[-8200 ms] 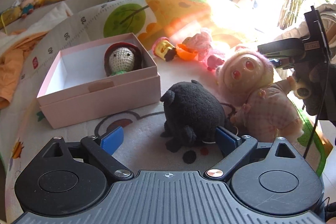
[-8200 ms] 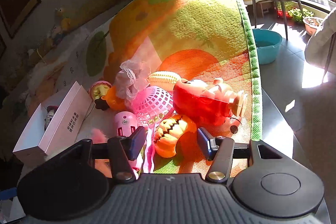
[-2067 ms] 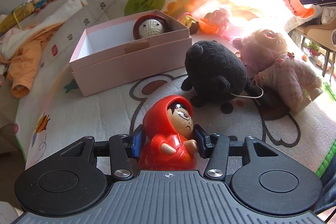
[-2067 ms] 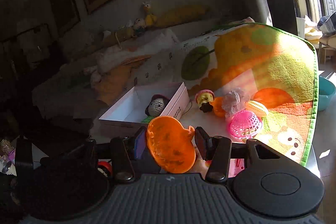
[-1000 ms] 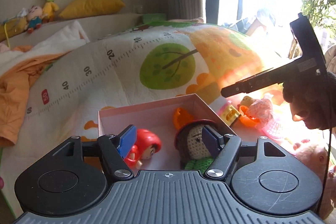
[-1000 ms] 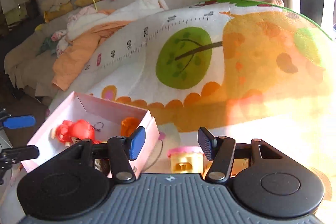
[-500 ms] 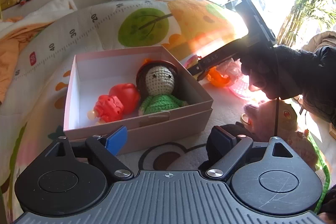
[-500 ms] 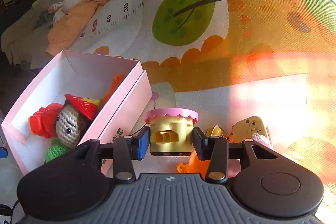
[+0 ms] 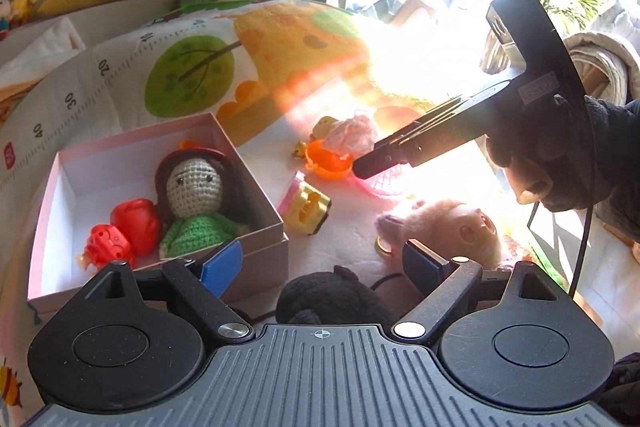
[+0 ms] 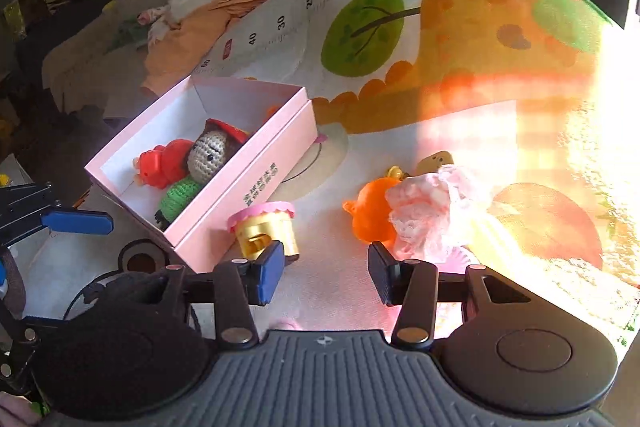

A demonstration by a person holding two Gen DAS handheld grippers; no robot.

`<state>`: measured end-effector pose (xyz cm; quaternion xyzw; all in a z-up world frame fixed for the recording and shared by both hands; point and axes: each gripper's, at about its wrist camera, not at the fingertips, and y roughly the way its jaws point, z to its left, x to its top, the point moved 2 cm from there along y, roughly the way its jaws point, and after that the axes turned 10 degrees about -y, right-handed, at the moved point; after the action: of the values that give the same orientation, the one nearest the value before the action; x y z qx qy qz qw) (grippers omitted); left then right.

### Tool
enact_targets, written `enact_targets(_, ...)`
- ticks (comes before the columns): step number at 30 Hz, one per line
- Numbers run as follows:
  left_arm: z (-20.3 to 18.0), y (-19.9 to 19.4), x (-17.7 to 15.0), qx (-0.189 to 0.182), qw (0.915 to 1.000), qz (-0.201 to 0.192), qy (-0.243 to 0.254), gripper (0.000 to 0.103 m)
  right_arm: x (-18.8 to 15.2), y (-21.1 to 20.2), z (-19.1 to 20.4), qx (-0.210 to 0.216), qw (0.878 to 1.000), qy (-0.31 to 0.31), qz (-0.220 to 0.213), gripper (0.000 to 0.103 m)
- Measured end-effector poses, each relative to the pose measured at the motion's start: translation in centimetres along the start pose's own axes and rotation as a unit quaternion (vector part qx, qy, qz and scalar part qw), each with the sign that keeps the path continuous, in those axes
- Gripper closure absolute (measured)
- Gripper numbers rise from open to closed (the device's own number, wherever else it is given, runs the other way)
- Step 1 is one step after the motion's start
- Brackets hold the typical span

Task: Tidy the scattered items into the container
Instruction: 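Move the left gripper to the yellow cup toy while the right gripper moves to the pink strainer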

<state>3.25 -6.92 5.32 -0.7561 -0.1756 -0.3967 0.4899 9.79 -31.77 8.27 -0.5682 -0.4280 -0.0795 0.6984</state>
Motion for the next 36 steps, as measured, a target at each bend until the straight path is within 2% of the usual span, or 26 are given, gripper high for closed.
enact_targets(3,-0.9,0.2,-0.7,0.01,0.9998,0.003,0.014,0.012,-2.0,-0.4,-1.1,-0.07,0.998,0.005,0.0,0.049)
enact_targets(4,-1.0,0.2,-1.0,0.012,0.9998,0.006,0.012,0.012,-2.7,-0.4,-1.6,-0.08,0.997,0.016,0.001,0.044)
enact_targets(8,-0.9,-0.2,-2.1,0.022,0.9997,0.015,0.001,0.013,-5.5,0.2,-3.1,-0.108,0.992,0.061,0.003,0.042)
enact_targets(13,-1.0,-0.6,-3.0,0.032,0.9991,0.027,0.0,0.013,-7.1,1.8,-4.2,-0.102,0.99,0.093,0.005,0.042)
enact_targets(16,-1.1,-0.7,-3.0,0.035,0.999,0.027,-0.001,0.012,-6.3,2.4,-4.2,-0.104,0.991,0.08,-0.003,0.042)
enact_targets(18,-1.4,-0.6,-2.7,0.032,0.999,0.029,0.003,0.012,-5.5,2.9,-4.1,-0.101,0.993,0.068,-0.004,0.036)
enact_targets(23,-3.6,0.0,0.5,0.049,0.9958,-0.005,0.078,0.013,-4.4,4.1,-3.5,-0.091,0.995,0.047,-0.015,0.037)
enact_targets(25,-4.3,1.0,2.2,0.058,0.9927,-0.01,0.105,0.018,-4.9,3.8,-3.2,-0.088,0.995,0.048,-0.029,0.037)
enact_targets(26,-4.4,1.8,2.9,0.061,0.9917,-0.006,0.114,0.021,-5.2,3.5,-3.1,-0.09,0.994,0.049,-0.037,0.038)
enact_targets(30,-5.1,6.0,4.5,0.08,0.9851,0.033,0.149,0.022,-7.2,2.6,-3.6,-0.089,0.991,0.078,-0.064,0.038)
enact_targets(33,-4.9,9.5,4.9,0.102,0.9776,0.073,0.169,0.022,-8.7,2.2,-4.3,-0.07,0.987,0.106,-0.1,0.037)
enact_targets(36,-5.0,11.6,4.8,0.111,0.9701,0.098,0.193,0.023,-9.1,1.9,-5.2,-0.052,0.982,0.135,-0.118,0.038)
